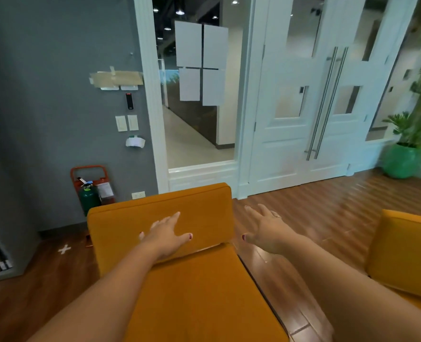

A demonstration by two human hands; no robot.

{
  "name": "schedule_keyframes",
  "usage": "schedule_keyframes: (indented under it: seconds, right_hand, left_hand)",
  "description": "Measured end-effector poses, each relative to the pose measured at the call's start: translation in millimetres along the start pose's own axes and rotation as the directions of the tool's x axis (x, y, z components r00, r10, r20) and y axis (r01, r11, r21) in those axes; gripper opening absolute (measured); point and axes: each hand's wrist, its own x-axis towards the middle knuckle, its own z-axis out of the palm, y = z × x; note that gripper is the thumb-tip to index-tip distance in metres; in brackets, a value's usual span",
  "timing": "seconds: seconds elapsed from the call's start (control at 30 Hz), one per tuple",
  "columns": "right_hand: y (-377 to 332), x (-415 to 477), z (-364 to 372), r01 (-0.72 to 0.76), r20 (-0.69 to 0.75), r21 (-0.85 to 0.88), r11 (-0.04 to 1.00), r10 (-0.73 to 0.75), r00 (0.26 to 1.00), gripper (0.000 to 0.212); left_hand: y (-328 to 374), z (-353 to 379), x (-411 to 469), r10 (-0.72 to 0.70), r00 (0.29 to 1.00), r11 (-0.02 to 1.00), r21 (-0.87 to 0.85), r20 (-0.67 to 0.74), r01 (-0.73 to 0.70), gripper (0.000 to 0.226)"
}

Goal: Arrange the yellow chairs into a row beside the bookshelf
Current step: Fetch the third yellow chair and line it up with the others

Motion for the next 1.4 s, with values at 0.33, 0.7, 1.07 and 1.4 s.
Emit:
schedule_keyframes:
  seconds: [0.33,0.7,1.07,1.4]
  right_hand:
    - [126.4,10.3,-41.8,-0.011,0.019,-0.025,1.000,0.011,1.000,0.078]
    - [182.5,120.7,-50.1,0.070,0.080,-0.013,0.997,-0.069,0.994,0.079]
    - [220.7,283.5,-92.4,0.114,0.080,-0.024,0.993,-0.112,0.990,0.079]
    - [272.5,396.1,-103.7,0.252,0.151,0.008,0.968,-0.250,0.956,0.080]
  left_hand:
    - [108.4,55.9,24.2,-0.060,0.998,0.997,-0.038,-0.010,0.060,0.077]
    - [141.5,86.0,131.6,-0.201,0.979,0.976,-0.094,-0.040,0.197,0.075]
    - [195.3,94.3,310.7,-0.262,0.962,0.959,-0.127,-0.079,0.251,0.074]
    - [219.2,131.3,413.9,-0.388,0.917,0.913,-0.179,-0.092,0.368,0.072]
